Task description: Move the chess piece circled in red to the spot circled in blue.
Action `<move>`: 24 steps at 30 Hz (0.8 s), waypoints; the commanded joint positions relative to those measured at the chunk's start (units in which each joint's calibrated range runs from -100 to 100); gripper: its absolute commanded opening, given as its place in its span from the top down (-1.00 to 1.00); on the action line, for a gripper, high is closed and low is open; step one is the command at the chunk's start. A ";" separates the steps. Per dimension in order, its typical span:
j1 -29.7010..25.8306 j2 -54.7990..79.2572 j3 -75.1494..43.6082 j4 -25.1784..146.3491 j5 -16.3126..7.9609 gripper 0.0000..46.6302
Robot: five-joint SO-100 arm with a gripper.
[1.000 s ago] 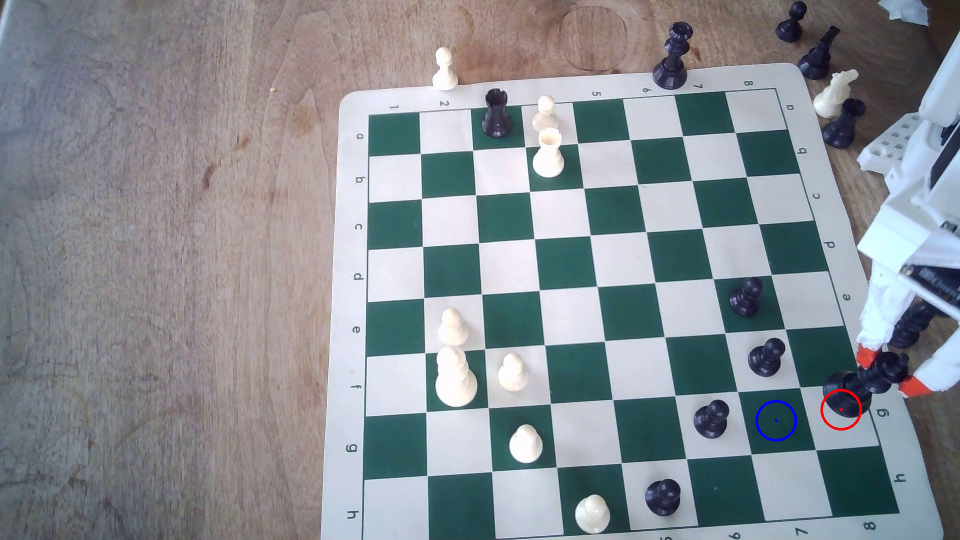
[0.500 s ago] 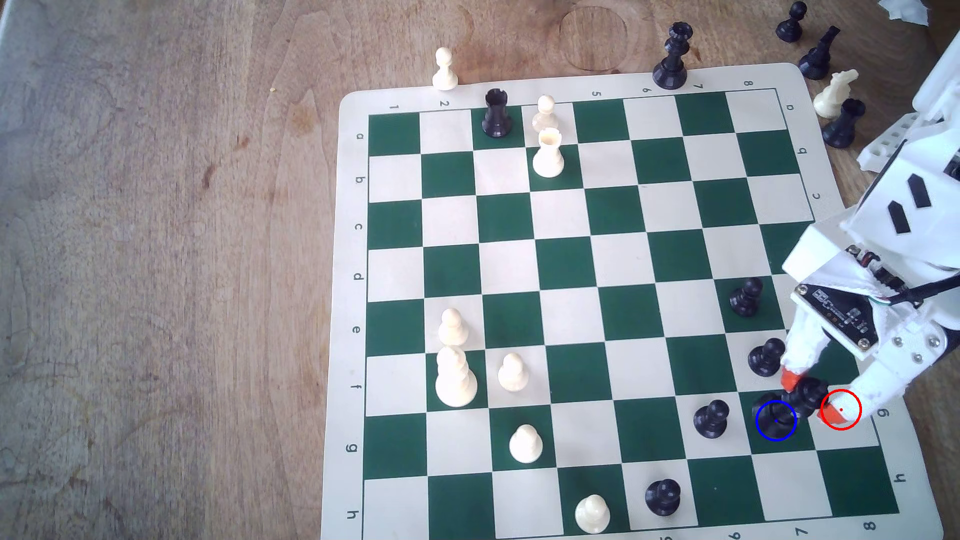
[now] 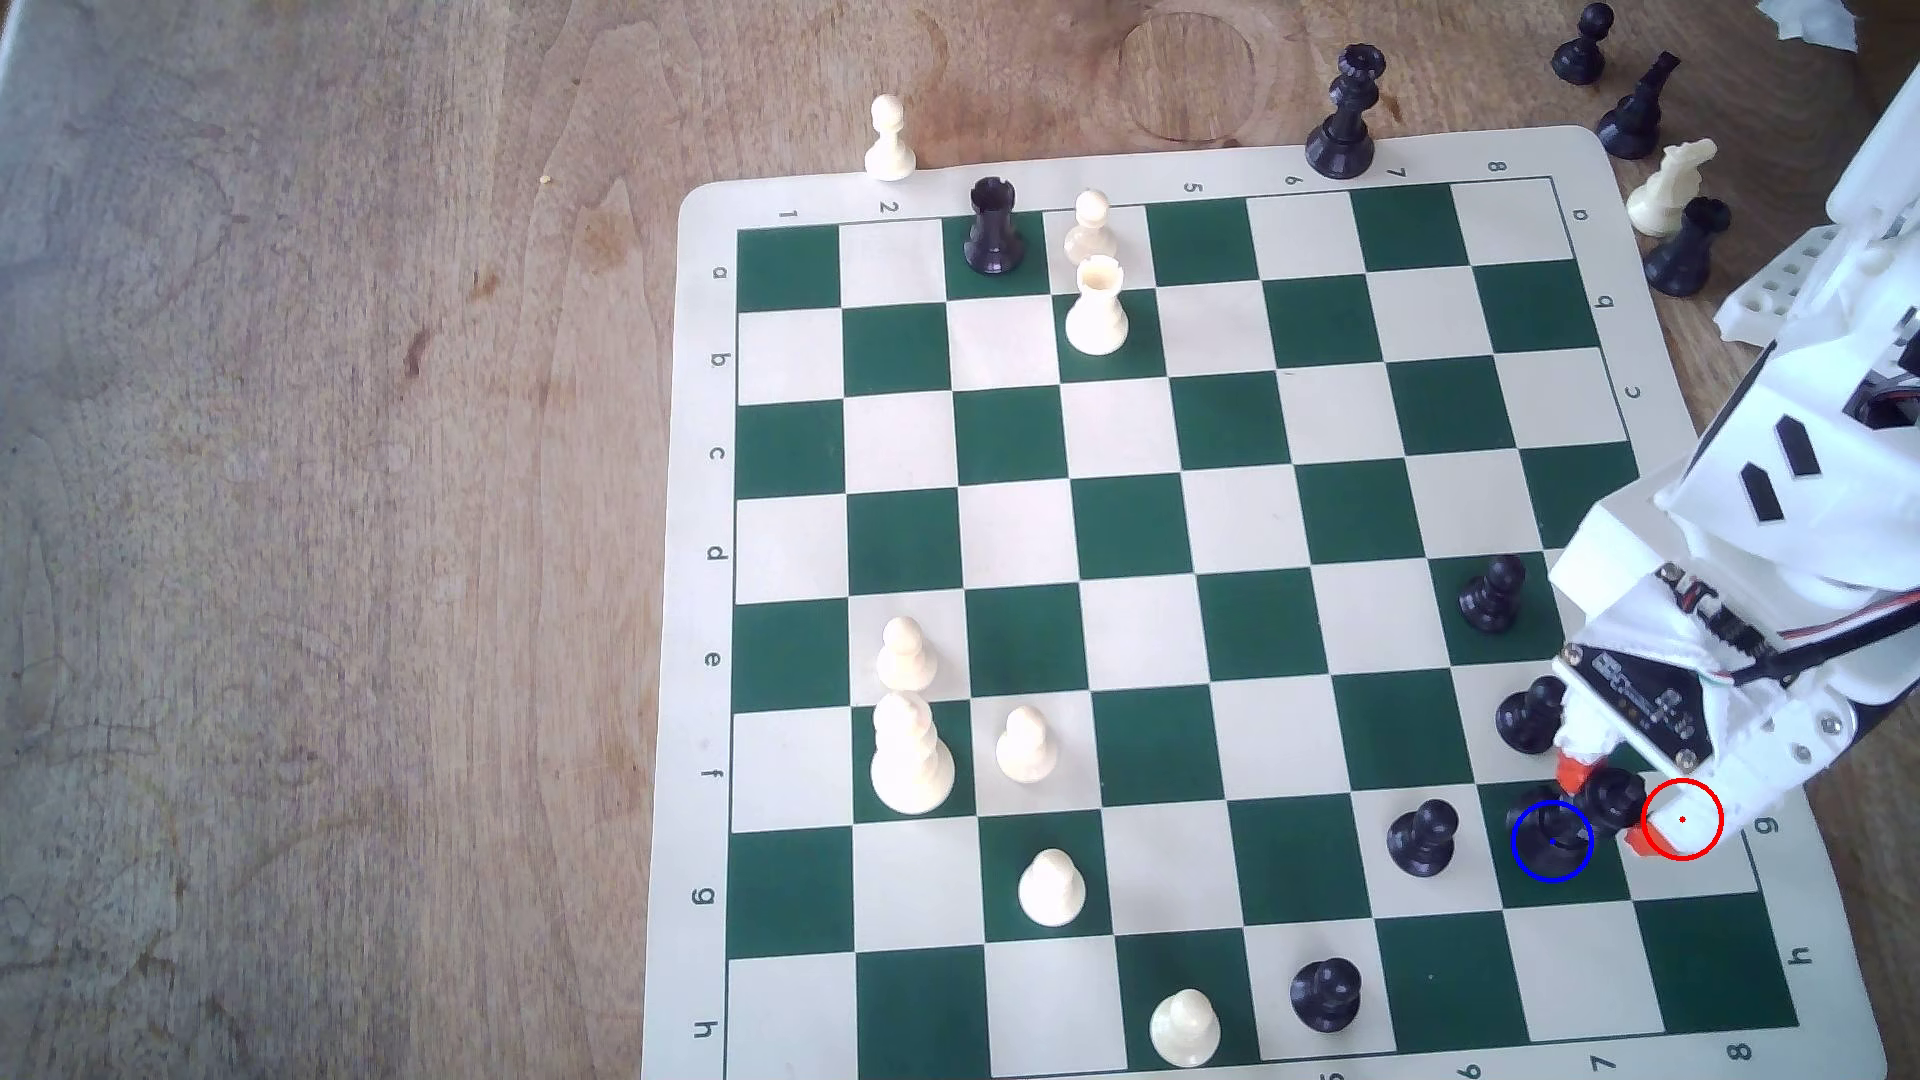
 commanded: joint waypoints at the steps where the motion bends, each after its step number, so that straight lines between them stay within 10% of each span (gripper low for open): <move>1: -1.47 0.38 0.00 -2.26 -0.20 0.99; 24: -0.77 0.98 1.36 -1.94 0.83 0.99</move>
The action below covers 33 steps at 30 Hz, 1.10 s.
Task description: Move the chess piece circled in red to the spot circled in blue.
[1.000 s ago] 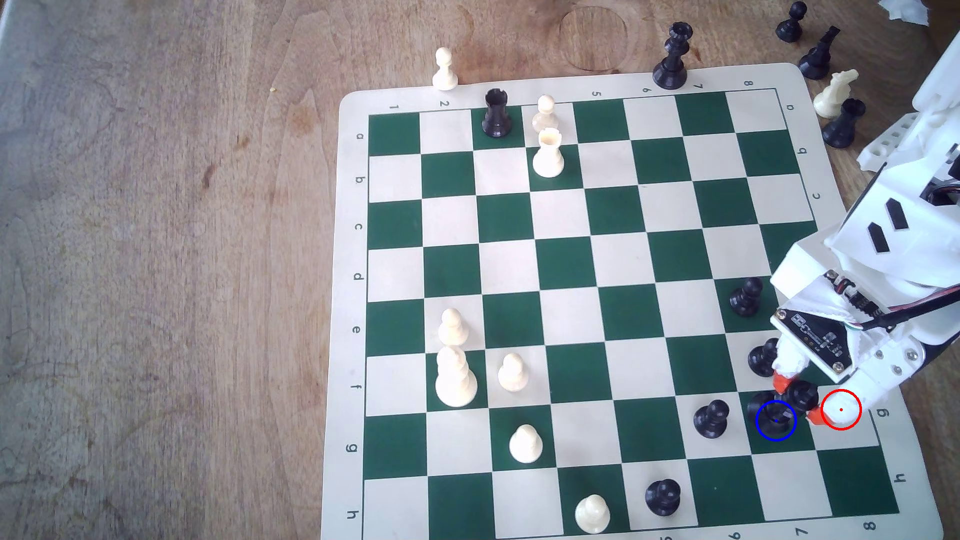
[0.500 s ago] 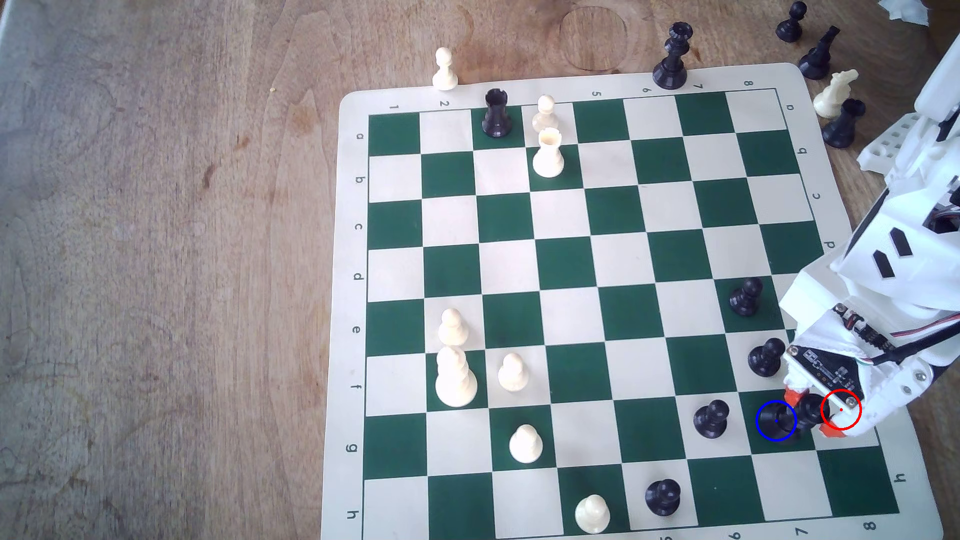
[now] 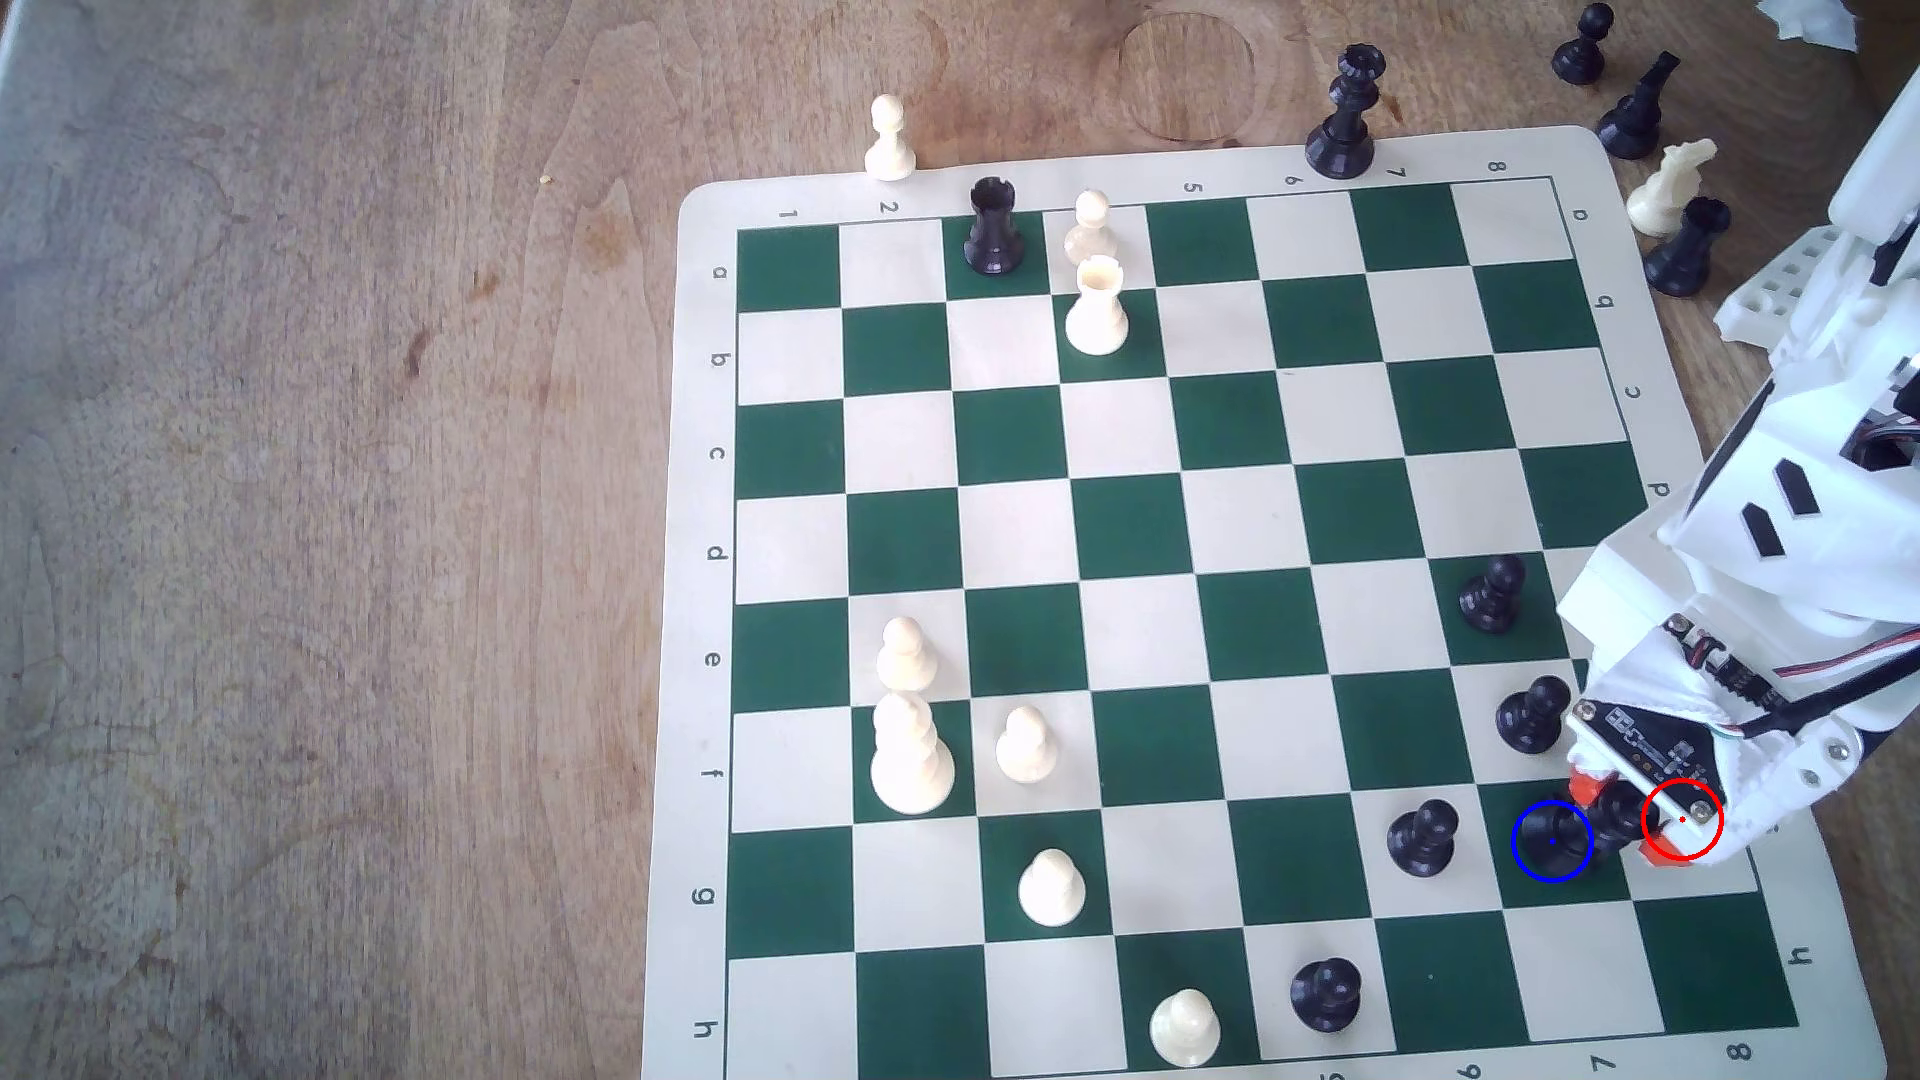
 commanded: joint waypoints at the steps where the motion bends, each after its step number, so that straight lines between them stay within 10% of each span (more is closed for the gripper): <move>1: 0.41 -0.20 -0.81 -0.42 0.24 0.99; 5: 0.57 -0.54 -0.63 -0.42 0.15 0.93; 10: 1.11 -2.23 1.28 -1.90 0.20 0.38; 33: 9.72 -19.13 -5.79 7.44 2.78 0.29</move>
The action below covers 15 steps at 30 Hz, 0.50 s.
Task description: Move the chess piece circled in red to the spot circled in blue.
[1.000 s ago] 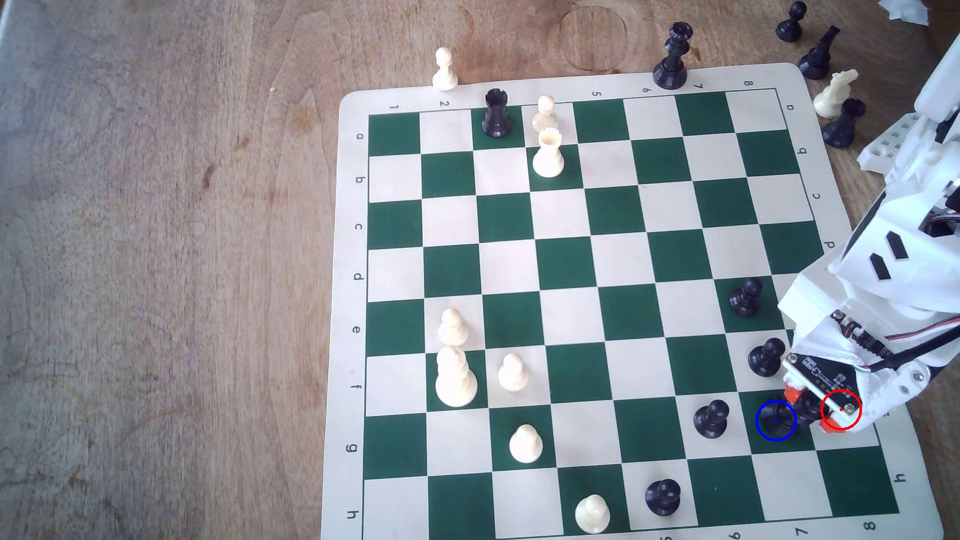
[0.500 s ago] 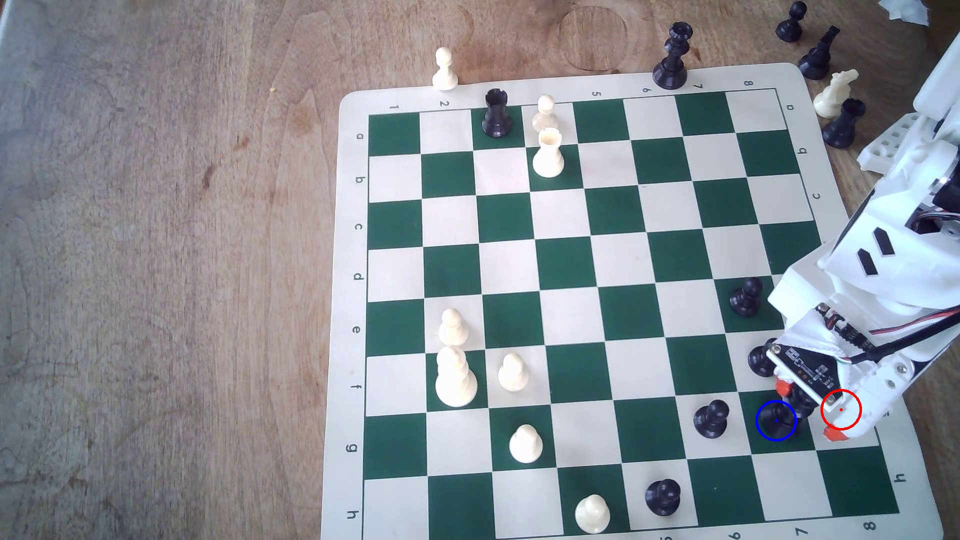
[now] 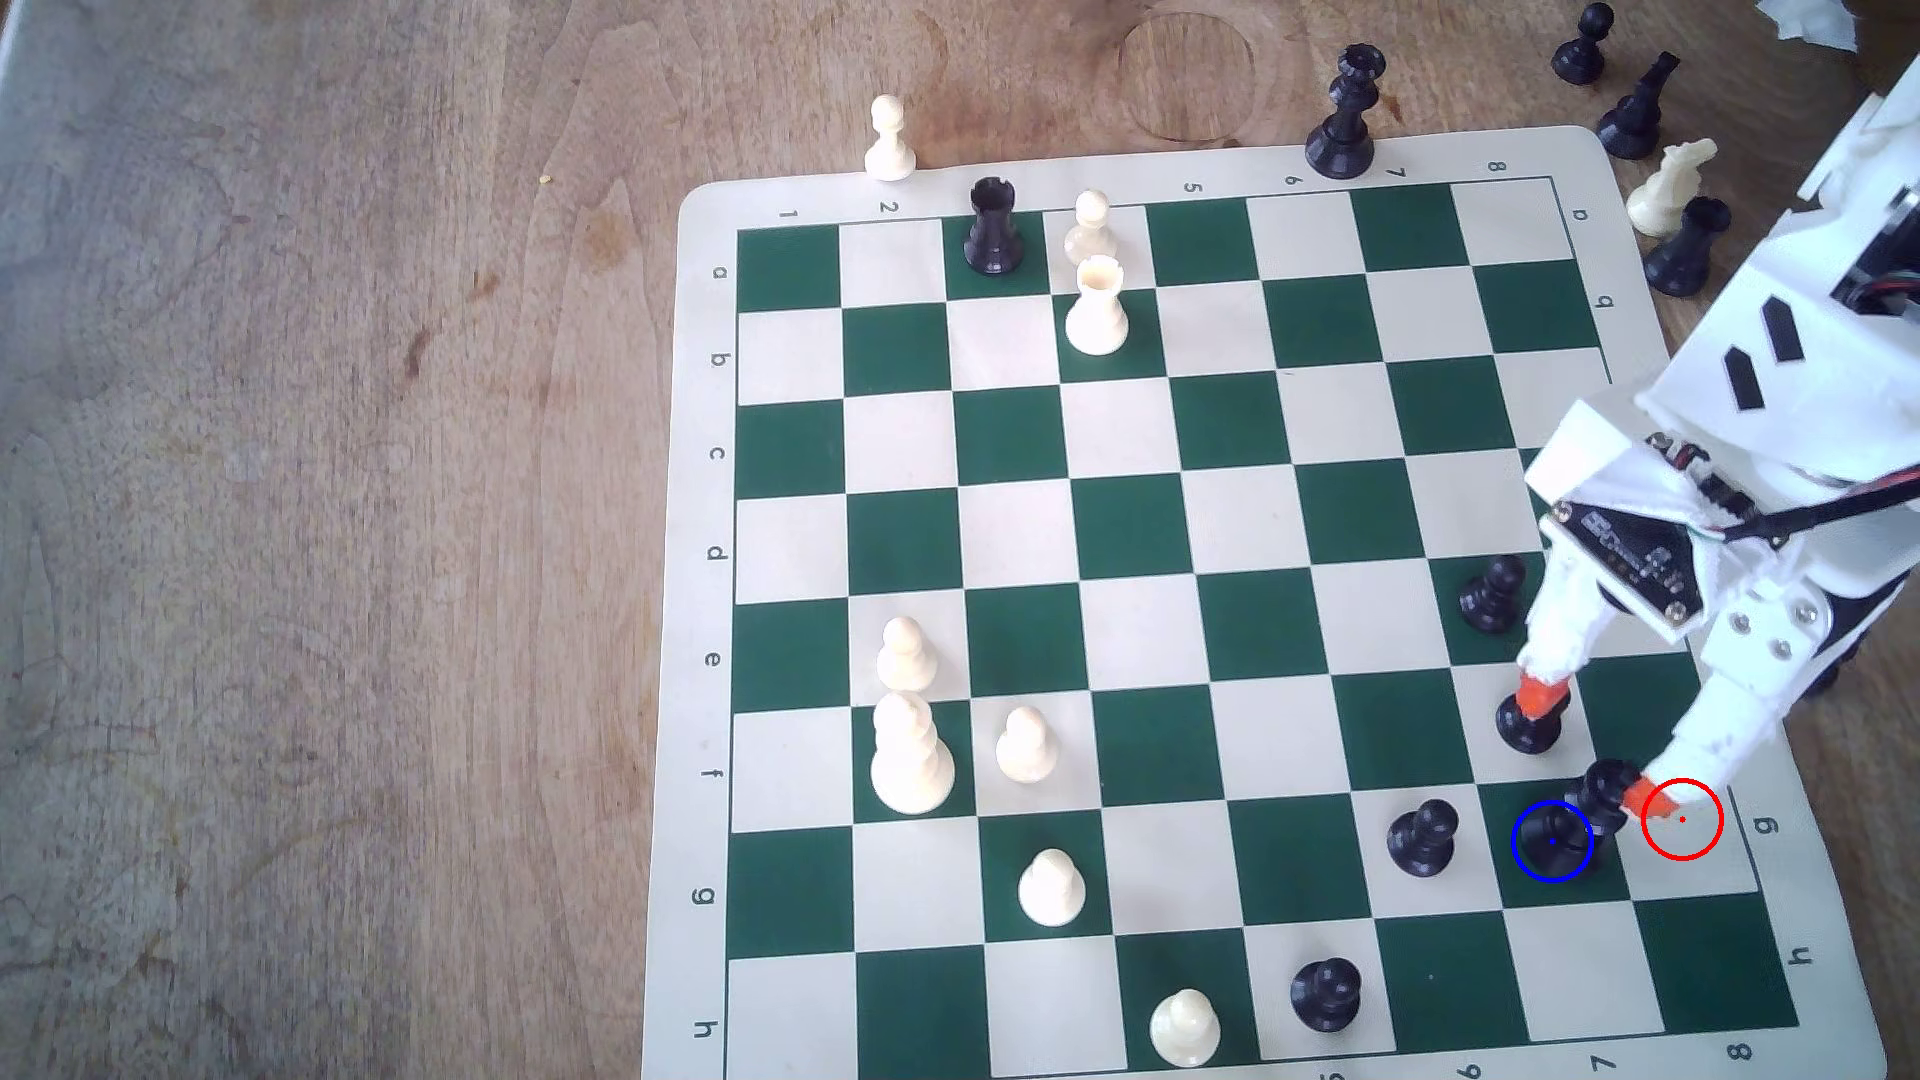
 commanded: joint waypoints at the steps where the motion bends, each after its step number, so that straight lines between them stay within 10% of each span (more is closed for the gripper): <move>1: 4.47 -9.43 -5.61 4.53 0.93 0.29; 9: 21.76 -28.36 7.17 6.41 4.59 0.28; 15: 30.29 -40.92 25.48 -13.57 4.15 0.99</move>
